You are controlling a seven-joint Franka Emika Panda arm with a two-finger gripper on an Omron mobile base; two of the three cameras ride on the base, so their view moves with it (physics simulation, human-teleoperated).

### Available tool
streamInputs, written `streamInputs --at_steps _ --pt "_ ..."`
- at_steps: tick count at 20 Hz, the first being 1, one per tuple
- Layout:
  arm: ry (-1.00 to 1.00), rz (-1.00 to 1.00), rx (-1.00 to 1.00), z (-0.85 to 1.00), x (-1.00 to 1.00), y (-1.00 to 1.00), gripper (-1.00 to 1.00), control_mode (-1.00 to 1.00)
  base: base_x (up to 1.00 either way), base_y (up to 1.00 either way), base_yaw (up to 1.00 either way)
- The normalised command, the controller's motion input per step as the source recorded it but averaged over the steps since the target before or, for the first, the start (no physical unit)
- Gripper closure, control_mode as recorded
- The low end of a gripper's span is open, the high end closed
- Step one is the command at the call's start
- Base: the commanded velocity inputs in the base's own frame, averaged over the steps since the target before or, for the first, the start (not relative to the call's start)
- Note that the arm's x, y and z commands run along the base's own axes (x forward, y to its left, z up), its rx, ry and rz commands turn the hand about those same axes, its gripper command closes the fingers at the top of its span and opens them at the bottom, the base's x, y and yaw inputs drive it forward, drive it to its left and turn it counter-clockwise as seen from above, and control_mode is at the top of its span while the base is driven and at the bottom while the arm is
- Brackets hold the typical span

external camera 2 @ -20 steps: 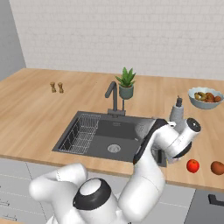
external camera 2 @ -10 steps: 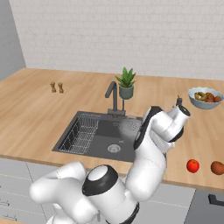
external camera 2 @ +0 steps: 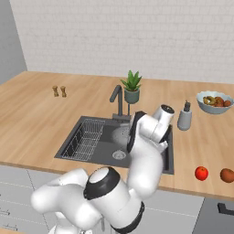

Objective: Put the colander in the sink, put the orange, apple in the colander, and turn on the sink faucet and pour water over the colander.

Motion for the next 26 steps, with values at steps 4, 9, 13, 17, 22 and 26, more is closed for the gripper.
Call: streamInputs --at_steps 4,9,13,17,22,26 --pt "-0.04 0.04 -0.10 -0.44 0.36 0.30 1.00 -1.00 0.00 0.00 0.00" --pt "-0.02 0.06 -0.03 -0.39 0.47 0.17 1.00 -1.00 0.00 0.00 0.00" --pt "-0.01 0.09 0.00 -0.22 0.47 0.00 1.00 -1.00 0.00 0.00 0.00" --pt "0.00 0.10 0.00 -0.25 0.49 0.06 1.00 -1.00 0.00 0.00 0.00" --pt "0.00 0.08 0.00 -0.32 0.44 0.21 1.00 -1.00 0.00 0.00 0.00" --pt "0.04 0.04 -0.01 -0.32 0.40 0.32 1.00 -1.00 0.00 0.00 0.00"
